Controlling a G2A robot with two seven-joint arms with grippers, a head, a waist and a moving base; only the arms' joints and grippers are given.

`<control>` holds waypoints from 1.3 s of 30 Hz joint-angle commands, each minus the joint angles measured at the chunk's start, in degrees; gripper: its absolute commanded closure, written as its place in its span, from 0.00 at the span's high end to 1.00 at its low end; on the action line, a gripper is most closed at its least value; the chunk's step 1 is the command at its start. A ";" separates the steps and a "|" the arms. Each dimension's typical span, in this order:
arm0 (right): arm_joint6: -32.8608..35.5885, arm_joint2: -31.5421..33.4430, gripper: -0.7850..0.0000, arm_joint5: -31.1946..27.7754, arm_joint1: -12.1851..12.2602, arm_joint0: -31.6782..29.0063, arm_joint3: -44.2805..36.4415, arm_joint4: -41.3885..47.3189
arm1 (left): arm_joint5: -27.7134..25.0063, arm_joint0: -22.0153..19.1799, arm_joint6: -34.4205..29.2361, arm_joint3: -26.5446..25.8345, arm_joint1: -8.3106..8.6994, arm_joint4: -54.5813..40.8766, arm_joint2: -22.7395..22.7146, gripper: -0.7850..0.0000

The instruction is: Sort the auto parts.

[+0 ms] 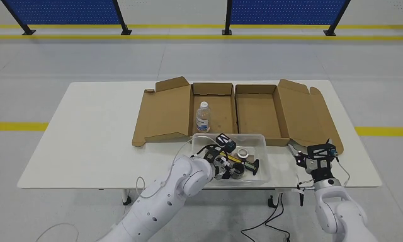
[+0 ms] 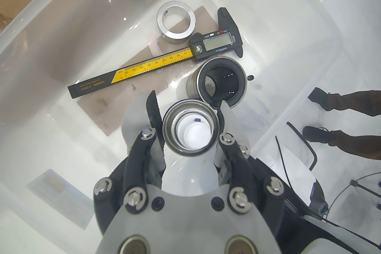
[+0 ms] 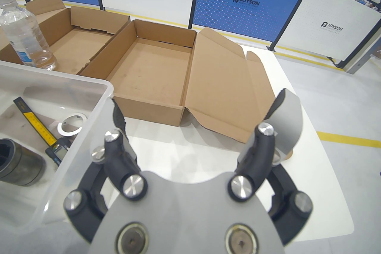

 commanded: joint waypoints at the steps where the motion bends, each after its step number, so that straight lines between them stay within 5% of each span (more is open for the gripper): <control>1: 0.00 0.00 1.00 0.00 0.00 0.00 0.00 0.00 | -0.01 -0.03 0.13 -0.08 0.01 0.14 -0.11 0.18; 5: 0.00 0.00 1.00 0.00 0.00 0.00 0.00 0.00 | -0.19 0.02 0.53 -0.27 0.07 0.56 -0.38 0.00; 20: 0.00 0.00 1.00 0.00 0.00 0.00 0.00 0.00 | -0.85 1.22 2.17 -3.18 0.71 1.55 -3.12 0.00; 39: 0.00 0.00 1.00 0.00 0.00 0.00 0.00 0.00 | -2.51 6.30 -4.28 -19.94 2.71 1.48 -9.20 0.00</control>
